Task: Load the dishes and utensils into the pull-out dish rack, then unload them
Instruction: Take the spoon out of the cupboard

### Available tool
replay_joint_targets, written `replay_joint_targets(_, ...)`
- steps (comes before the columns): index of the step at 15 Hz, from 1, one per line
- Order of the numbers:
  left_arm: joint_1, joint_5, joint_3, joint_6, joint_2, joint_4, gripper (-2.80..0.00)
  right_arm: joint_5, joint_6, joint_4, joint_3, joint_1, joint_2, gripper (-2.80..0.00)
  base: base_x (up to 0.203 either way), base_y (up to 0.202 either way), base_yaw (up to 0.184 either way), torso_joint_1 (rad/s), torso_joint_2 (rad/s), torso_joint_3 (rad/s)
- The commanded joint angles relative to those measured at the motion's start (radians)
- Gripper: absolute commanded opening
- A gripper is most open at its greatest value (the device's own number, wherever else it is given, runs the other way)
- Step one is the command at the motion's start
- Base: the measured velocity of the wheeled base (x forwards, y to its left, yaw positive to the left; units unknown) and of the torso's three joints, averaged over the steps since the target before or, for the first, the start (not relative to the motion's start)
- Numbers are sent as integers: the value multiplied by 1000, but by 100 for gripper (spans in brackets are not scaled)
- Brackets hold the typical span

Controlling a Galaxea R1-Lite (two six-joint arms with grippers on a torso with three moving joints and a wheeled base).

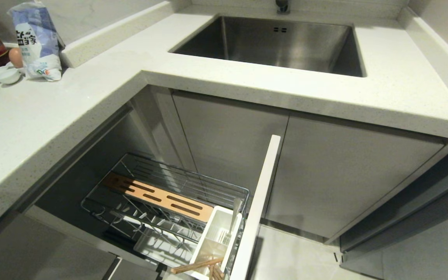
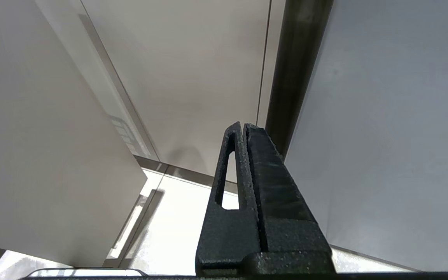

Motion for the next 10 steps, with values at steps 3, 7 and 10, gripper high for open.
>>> replay_joint_targets(3, 21, -17, 143, -62, -35, -116, -280, 0, 1, -1, 26, 1, -1, -280, 0, 0, 0, 0, 0, 0)
replay_joint_targets(7, 21, -63, 306, -69, -74, -317, -280, 0, 0, -1, 26, 1, -1, -280, 0, 0, 0, 0, 0, 0)
replay_joint_targets(10, 22, -107, 413, -72, -91, -431, -280, 0, 0, -1, 26, 1, -1, -280, 0, 0, 0, 0, 0, 0)
